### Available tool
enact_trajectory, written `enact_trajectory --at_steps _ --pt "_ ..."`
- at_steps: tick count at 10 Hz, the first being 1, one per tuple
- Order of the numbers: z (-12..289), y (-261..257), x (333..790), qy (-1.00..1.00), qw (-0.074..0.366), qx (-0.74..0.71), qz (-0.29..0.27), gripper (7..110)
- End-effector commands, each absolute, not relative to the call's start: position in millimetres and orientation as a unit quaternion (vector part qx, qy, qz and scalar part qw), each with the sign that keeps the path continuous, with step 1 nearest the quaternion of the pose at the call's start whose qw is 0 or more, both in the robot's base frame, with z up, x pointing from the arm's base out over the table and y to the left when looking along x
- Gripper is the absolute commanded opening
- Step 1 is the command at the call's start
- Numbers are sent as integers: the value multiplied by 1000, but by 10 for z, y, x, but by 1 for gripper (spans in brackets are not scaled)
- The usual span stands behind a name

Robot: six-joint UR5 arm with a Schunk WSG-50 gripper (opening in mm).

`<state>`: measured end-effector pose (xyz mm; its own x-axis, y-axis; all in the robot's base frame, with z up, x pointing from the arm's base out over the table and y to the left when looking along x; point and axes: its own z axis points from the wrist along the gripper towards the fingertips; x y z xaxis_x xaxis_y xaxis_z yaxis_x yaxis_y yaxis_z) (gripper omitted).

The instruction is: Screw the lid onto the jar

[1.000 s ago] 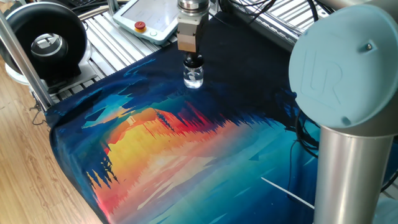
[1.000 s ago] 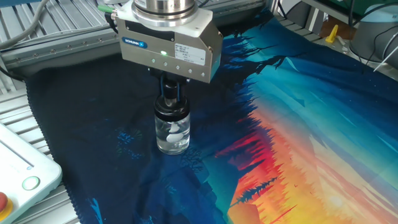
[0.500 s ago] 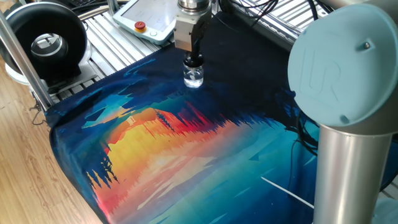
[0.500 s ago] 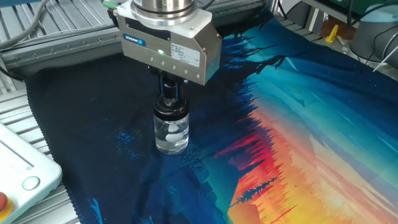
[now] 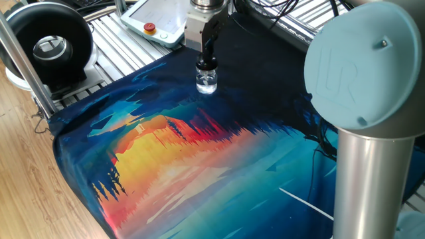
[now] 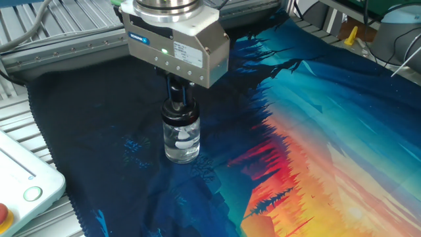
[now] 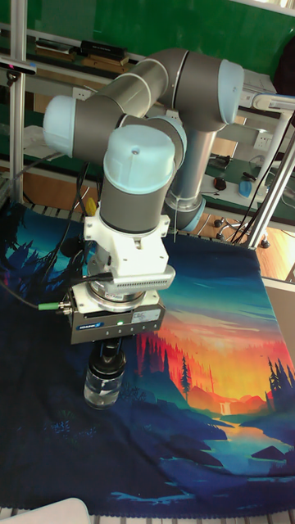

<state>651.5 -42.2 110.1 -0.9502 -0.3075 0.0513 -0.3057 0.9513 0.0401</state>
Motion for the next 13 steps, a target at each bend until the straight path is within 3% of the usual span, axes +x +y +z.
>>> enact_trajectory --at_steps 1,5,13 --pt "1088 -423 6572 -993 25 108 -28 7" --pt "1107 -280 6621 -996 18 65 -53 7" --pt "1091 -345 6582 -997 27 66 -41 7"
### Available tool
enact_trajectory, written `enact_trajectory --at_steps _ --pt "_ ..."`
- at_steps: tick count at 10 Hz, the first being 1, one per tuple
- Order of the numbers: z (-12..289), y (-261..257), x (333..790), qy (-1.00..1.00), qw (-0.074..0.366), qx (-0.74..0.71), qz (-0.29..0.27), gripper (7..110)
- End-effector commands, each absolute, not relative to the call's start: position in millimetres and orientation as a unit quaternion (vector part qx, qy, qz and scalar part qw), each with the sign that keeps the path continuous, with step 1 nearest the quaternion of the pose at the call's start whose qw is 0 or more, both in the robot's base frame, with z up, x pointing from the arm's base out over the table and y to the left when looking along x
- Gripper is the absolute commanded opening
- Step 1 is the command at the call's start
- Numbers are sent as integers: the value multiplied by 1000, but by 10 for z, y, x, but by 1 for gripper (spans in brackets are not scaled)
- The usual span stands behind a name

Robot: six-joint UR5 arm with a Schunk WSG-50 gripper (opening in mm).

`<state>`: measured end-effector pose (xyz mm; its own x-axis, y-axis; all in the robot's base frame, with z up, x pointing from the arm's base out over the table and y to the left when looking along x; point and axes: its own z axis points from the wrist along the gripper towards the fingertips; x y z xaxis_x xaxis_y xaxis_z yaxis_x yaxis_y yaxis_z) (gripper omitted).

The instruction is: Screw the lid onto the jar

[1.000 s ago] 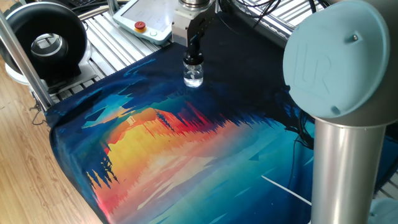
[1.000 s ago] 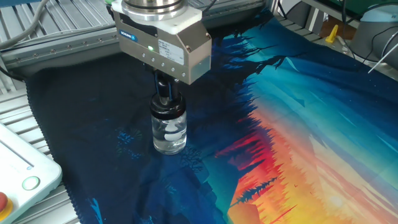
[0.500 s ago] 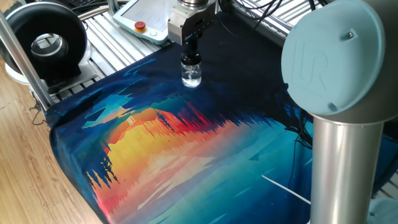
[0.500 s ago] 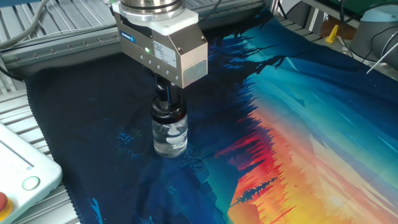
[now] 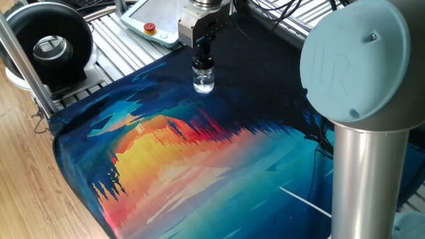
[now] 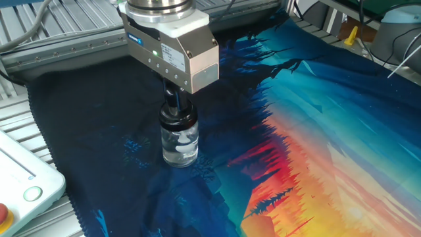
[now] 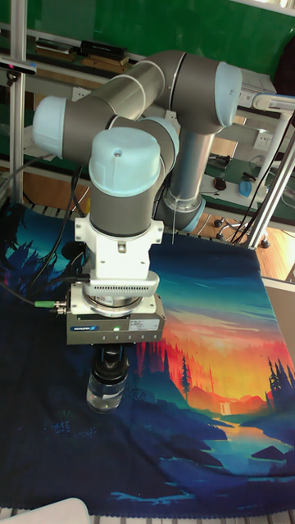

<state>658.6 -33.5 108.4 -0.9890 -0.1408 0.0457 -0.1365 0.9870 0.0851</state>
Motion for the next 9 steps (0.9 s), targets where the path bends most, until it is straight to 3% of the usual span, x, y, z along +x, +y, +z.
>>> enact_trajectory --at_steps 1,5,9 --pt "1098 -385 6588 -997 26 62 -30 7" --pt "1147 -287 6671 -999 -4 41 -26 7" --pt "1071 -288 6589 -999 -5 43 -18 7"
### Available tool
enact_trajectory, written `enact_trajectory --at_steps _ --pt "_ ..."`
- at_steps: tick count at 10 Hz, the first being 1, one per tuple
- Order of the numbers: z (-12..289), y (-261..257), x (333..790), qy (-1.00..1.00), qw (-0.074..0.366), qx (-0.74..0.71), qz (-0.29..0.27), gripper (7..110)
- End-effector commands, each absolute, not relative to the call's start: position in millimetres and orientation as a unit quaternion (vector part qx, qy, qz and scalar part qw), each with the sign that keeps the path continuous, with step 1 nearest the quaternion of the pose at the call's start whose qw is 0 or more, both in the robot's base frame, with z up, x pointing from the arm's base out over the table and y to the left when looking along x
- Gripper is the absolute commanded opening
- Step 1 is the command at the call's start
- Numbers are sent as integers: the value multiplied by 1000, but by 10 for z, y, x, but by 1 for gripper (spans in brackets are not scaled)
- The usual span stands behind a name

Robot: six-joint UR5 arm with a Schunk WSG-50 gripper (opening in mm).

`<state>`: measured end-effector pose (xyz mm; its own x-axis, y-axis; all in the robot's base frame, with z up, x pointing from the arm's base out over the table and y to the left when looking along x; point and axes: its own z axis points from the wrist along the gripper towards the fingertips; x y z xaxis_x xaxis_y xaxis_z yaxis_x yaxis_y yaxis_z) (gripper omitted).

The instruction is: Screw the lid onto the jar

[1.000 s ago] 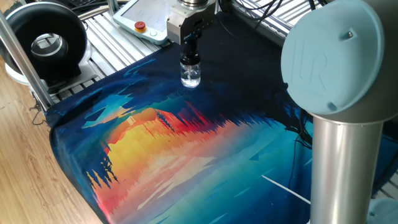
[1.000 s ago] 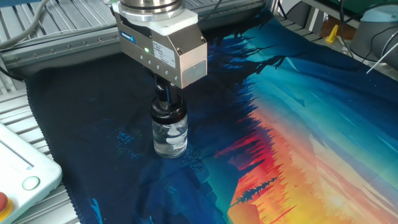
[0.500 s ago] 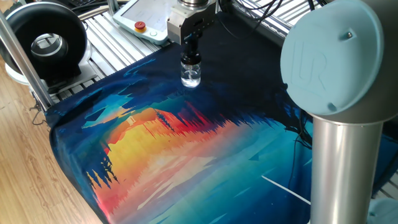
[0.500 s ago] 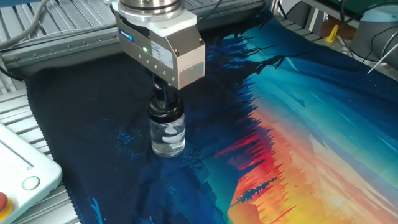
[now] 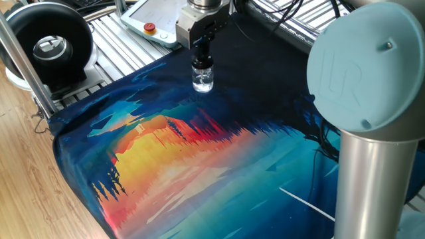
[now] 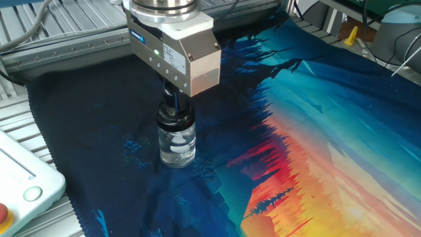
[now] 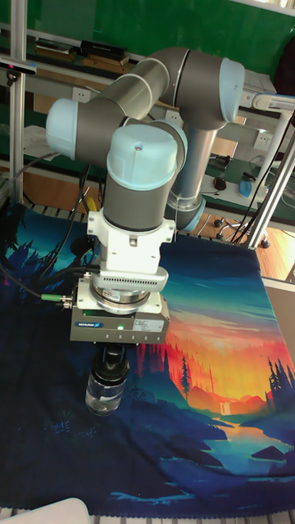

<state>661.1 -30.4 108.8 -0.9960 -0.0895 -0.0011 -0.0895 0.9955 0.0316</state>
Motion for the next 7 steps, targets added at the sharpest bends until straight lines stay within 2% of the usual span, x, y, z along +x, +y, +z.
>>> enact_trajectory --at_steps 1,7 --pt "1066 -295 6582 -999 -6 42 -19 7" --pt "1077 -200 6548 -999 -11 21 -45 7"
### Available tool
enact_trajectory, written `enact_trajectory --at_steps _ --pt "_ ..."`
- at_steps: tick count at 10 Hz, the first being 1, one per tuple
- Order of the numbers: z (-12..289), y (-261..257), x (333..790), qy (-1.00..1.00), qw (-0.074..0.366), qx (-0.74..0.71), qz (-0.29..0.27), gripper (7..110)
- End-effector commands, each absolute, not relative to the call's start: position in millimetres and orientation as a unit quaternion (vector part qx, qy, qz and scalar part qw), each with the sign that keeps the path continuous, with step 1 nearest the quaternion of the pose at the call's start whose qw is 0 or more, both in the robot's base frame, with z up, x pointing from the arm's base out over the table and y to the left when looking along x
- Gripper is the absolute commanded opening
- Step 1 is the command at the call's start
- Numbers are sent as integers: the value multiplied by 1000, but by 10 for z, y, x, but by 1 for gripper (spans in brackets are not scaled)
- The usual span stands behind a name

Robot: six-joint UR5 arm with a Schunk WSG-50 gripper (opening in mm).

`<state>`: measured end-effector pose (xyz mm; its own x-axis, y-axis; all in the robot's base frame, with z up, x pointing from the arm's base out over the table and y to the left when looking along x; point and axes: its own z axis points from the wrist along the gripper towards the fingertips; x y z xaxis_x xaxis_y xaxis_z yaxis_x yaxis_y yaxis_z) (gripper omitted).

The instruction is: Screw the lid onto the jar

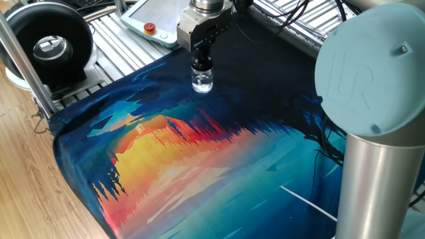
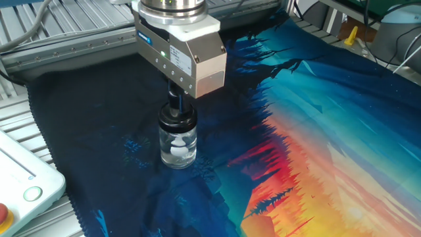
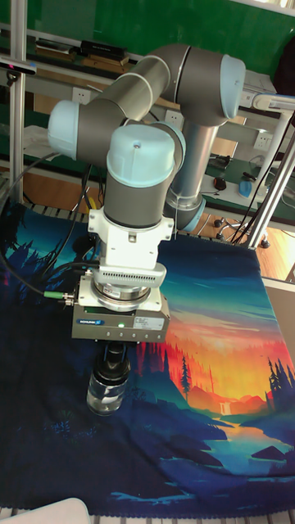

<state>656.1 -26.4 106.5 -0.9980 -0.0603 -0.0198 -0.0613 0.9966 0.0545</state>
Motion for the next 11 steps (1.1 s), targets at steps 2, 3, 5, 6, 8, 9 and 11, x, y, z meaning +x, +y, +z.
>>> enact_trajectory --at_steps 2,3,5,6,8,9,11 --pt "1059 -114 6517 997 10 -41 66 7" --pt "1057 -127 6515 996 8 -54 68 7" --pt "1088 -236 6496 994 0 -89 60 22" --pt "1086 -285 6503 994 0 -96 50 22" --pt "1082 -284 6516 993 2 -104 49 44" --pt "1080 -304 6529 994 4 -104 42 44" --pt "1098 -260 6508 994 -1 -102 41 44"
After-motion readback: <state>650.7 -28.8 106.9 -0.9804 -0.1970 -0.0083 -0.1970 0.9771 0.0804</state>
